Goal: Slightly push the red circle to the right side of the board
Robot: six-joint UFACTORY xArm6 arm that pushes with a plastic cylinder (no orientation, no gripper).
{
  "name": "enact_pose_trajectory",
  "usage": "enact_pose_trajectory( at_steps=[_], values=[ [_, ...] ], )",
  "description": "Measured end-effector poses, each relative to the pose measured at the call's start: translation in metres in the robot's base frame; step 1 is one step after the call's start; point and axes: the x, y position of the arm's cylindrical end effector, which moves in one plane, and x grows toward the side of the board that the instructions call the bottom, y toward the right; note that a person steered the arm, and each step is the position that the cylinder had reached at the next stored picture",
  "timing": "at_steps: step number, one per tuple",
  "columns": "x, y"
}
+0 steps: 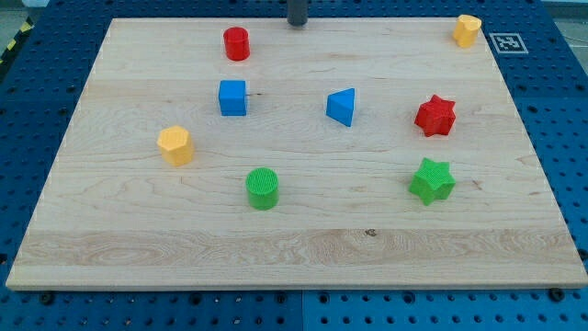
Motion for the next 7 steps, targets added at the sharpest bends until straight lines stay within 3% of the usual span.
enact_pose_trajectory(
  at_steps=[3, 7],
  values=[
    [0.002, -0.12],
    [0.078, -0.128]
  ],
)
